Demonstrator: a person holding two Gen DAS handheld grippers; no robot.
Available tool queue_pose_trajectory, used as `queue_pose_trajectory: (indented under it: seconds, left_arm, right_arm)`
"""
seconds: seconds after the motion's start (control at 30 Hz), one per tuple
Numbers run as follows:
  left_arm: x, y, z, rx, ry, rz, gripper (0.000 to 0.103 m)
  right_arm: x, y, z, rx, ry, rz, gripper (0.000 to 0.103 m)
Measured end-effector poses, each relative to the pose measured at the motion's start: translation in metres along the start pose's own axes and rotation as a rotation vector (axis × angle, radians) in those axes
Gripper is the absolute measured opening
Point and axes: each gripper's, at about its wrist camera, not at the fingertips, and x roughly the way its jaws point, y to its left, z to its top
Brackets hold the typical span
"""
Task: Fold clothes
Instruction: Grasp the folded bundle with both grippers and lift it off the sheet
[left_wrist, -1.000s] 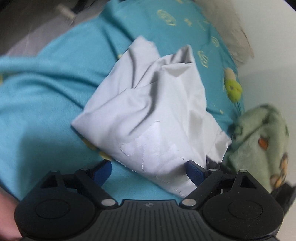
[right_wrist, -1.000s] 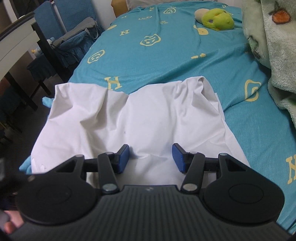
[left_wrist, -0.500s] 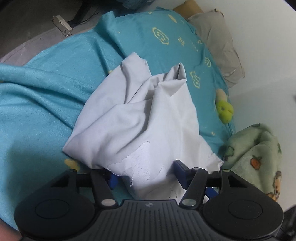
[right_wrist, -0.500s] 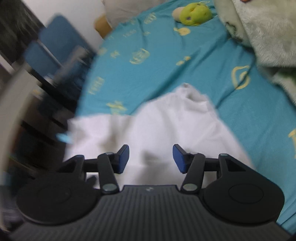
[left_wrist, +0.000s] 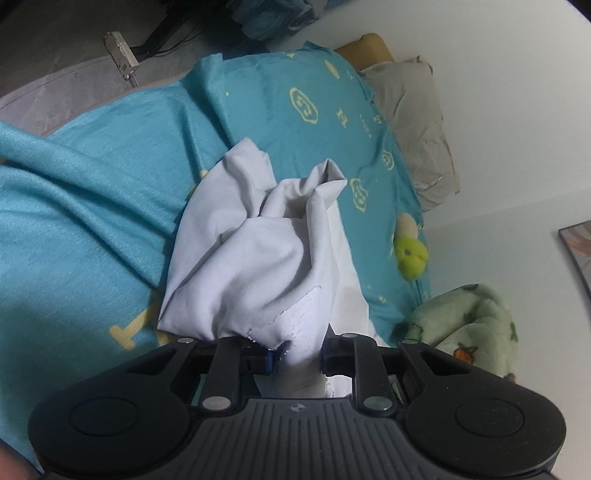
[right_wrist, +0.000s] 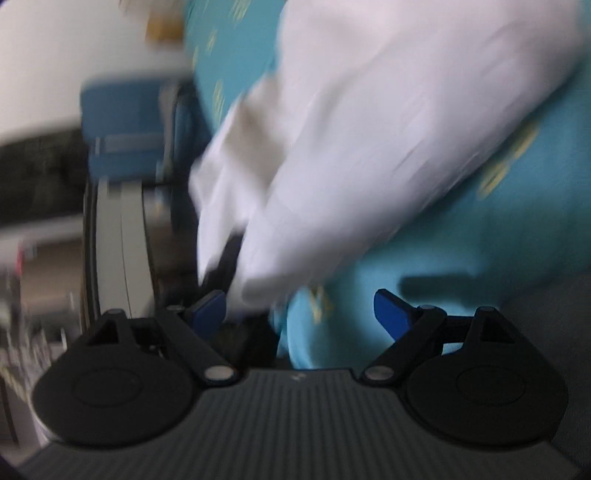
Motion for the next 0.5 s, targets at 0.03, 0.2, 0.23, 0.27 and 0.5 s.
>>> queue_pose_trajectory:
  seconds: [0.03, 0.2, 0.23, 0.27, 0.5]
  left_arm:
    - [0.000, 0.000, 0.001, -0.004, -0.001, -0.007, 0.022]
    - [-0.011, 0.007, 0.006, -0.017, 0.001, -0.026, 0.022]
    - [-0.011, 0.007, 0.007, -0.015, 0.000, -0.028, 0.022]
    - [-0.012, 0.007, 0.007, -0.016, 0.001, -0.033, 0.022]
    - [-0.038, -0.010, 0.013, -0.064, 0.023, -0.083, 0.021]
  right_arm:
    - [-0.004, -0.002, 0.004, 0.005, -0.047, -0.008, 0.089]
    - [-0.020, -0.011, 0.013, 0.052, -0.221, -0.026, 0.068]
    - [-0.021, -0.010, 0.013, 0.050, -0.233, -0.019, 0.062]
    - [-0.022, -0.008, 0.013, 0.041, -0.244, -0.016, 0.050]
    - [-0.052, 0.025, 0.011, -0.075, -0.295, 0.007, 0.030]
